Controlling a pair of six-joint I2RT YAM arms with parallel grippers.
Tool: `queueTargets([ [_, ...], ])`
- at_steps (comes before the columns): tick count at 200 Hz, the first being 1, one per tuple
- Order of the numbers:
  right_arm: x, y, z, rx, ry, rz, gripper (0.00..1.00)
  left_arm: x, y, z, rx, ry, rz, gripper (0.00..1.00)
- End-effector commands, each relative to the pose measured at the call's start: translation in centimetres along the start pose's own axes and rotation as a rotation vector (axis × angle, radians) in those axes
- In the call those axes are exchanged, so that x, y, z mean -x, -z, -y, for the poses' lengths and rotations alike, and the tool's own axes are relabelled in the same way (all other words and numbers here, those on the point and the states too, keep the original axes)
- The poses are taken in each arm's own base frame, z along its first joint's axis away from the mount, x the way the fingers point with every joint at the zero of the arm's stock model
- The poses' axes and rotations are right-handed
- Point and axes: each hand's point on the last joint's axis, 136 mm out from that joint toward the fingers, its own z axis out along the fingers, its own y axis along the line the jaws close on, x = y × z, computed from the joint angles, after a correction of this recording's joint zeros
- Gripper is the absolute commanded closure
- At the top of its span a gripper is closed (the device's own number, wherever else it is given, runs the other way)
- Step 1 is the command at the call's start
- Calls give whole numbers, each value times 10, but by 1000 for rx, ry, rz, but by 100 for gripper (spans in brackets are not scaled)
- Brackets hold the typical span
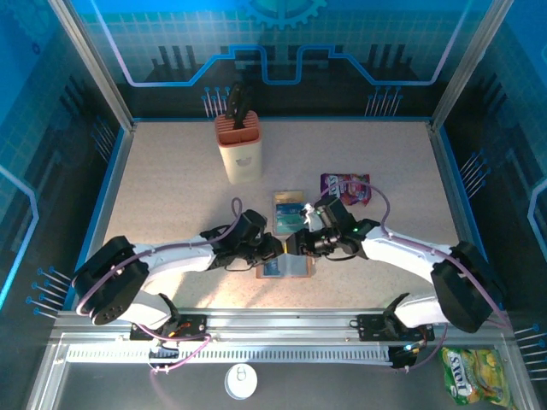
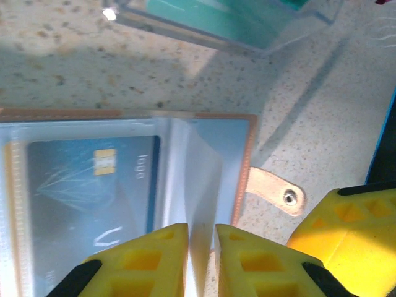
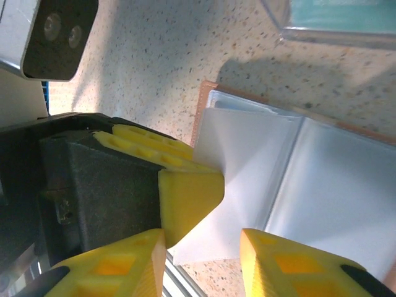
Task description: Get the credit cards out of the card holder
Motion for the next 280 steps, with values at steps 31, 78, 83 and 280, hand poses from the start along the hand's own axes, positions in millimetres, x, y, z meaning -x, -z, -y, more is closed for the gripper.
queueTargets([
  [31,2,22,18,-66,-26,44,63,-8,-19,23,-30,-32,-54,82],
  [78,0,30,24,-75,-42,64,63,-13,-35,34,-40,-51,-85,74],
  [83,-1,30,24,-77,-44,65,63,-14,-36,35,-40,-51,-89,73],
  [280,-2,35,21,-67,-60,73,62,-4,-33,30,-65,-16,-54,63],
])
